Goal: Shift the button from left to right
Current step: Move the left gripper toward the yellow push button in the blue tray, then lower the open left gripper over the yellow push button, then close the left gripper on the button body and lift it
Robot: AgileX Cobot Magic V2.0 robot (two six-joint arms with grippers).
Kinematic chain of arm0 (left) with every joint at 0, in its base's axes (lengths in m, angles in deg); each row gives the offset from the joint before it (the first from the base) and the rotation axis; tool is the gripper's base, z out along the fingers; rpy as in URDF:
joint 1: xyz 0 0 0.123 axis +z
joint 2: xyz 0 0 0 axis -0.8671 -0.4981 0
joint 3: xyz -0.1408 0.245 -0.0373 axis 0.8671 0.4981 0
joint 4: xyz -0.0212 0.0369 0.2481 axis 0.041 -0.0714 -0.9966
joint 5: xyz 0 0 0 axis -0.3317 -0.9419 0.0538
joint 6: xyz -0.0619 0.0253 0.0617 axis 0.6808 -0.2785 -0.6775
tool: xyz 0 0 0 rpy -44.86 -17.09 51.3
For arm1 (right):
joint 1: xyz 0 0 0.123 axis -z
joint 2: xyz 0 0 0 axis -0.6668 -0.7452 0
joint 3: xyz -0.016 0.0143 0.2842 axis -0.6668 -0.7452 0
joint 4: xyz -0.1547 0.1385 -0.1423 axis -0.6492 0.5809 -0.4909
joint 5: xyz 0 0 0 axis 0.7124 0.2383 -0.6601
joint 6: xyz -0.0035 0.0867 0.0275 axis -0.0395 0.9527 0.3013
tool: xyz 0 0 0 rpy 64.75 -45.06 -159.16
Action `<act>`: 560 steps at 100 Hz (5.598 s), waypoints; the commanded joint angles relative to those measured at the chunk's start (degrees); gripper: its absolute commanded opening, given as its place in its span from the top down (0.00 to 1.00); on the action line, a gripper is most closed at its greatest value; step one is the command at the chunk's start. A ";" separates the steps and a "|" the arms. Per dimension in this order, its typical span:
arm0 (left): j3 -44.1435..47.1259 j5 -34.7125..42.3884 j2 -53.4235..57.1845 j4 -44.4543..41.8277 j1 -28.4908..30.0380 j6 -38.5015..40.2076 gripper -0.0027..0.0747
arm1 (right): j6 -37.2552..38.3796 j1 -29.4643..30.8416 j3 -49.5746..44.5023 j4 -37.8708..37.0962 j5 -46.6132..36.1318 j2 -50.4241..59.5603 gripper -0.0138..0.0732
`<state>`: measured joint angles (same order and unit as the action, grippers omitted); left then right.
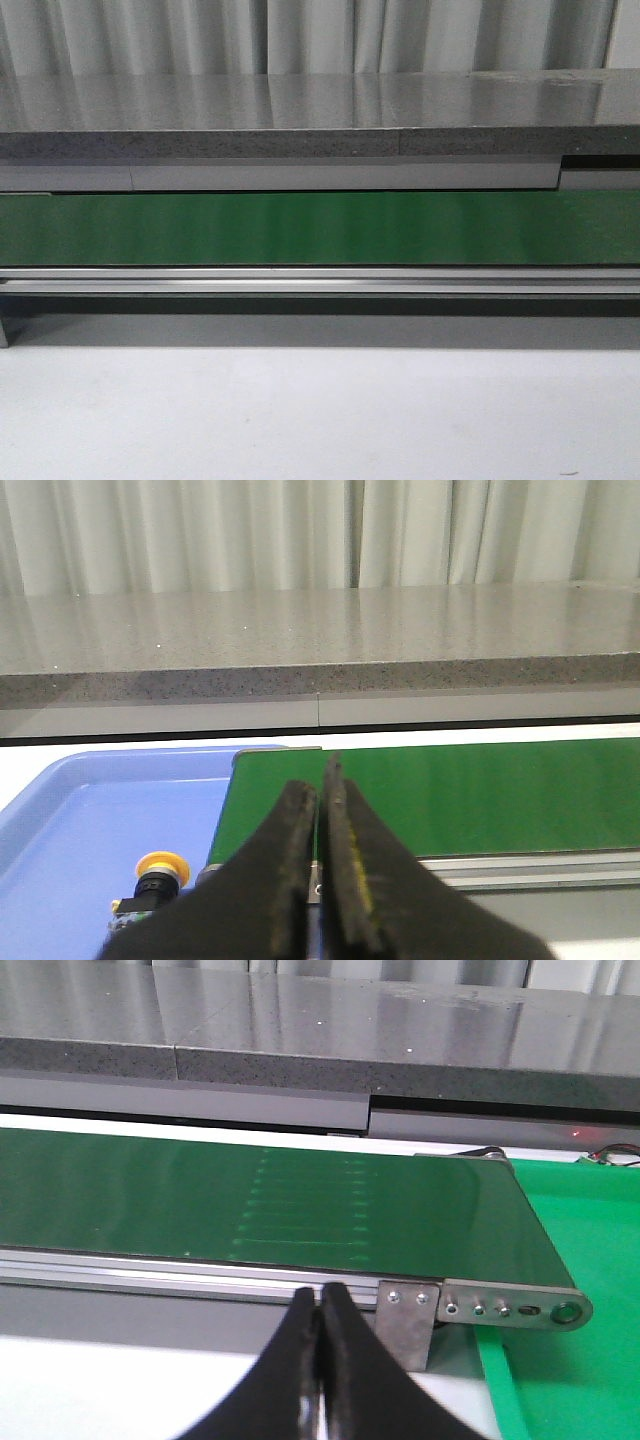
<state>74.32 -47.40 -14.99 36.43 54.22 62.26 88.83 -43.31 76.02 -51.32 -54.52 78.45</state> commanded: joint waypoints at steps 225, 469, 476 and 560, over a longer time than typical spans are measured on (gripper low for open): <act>-44.48 -44.58 -41.55 5.01 0.13 -2.07 0.85 | 0.07 -0.03 -0.06 -0.61 -4.43 0.92 0.92; -70.31 -39.61 -100.66 9.14 23.42 -7.26 0.36 | 0.07 -0.03 -0.06 -0.61 -4.43 0.92 0.92; -70.31 -39.93 -101.43 9.59 23.42 -8.12 0.36 | 0.07 -0.03 -0.06 -0.61 -4.43 0.92 0.92; -70.31 -40.93 -107.88 10.74 21.60 -9.36 0.45 | 0.07 -0.03 -0.06 -0.61 -4.43 0.92 0.92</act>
<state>5.19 -88.17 -125.27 46.03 77.05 53.09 88.83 -43.31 76.02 -51.32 -54.52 78.45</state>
